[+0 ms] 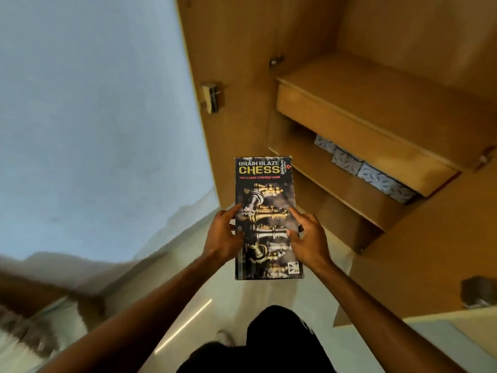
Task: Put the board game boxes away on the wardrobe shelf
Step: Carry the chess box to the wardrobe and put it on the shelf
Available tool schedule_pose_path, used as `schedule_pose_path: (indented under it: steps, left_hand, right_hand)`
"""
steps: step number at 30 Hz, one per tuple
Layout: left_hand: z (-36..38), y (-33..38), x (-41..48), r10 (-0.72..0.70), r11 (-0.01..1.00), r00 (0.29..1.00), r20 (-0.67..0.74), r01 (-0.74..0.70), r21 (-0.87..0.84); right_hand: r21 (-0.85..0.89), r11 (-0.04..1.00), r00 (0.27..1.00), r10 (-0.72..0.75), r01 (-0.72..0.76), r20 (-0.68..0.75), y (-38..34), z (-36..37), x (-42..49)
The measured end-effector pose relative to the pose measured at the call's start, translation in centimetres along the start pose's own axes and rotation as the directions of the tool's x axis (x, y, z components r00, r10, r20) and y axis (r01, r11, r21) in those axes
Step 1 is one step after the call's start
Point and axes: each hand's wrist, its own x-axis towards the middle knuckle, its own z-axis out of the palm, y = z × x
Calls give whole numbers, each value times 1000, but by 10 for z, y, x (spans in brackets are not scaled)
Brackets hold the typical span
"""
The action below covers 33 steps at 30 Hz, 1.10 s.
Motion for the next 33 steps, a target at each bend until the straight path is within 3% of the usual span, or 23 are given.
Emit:
schedule_pose_path:
  steps: [7, 10, 15, 21, 26, 30, 33]
  left_hand:
    - [30, 46, 177, 70, 996, 992, 103, -63, -70]
    - [46, 85, 254, 158, 984, 981, 112, -146, -106]
    - [71, 144, 362, 181, 971, 978, 104, -161, -178]
    - [97, 187, 486, 187, 968, 975, 122, -162, -191]
    - [117, 194, 605, 200, 979, 962, 188, -188, -78]
    - [120, 209, 682, 249, 968, 892, 376, -216, -128]
    - [115, 219, 717, 329, 940, 752, 571, -319, -122]
  right_hand:
    - [20, 998, 990, 54, -52, -129, 29, -20, 155]
    - [17, 998, 986, 56, -55, -154, 42, -38, 236]
    - [0, 998, 984, 57, -58, -168, 54, -80, 357]
    - [-51, 995, 980, 74, -85, -186, 62, -112, 482]
    - [-36, 993, 975, 102, -111, -196, 55, -130, 564]
    - [-13, 992, 973, 122, -127, -197, 59, -138, 631]
    - [22, 987, 967, 159, -158, -199, 62, -140, 662]
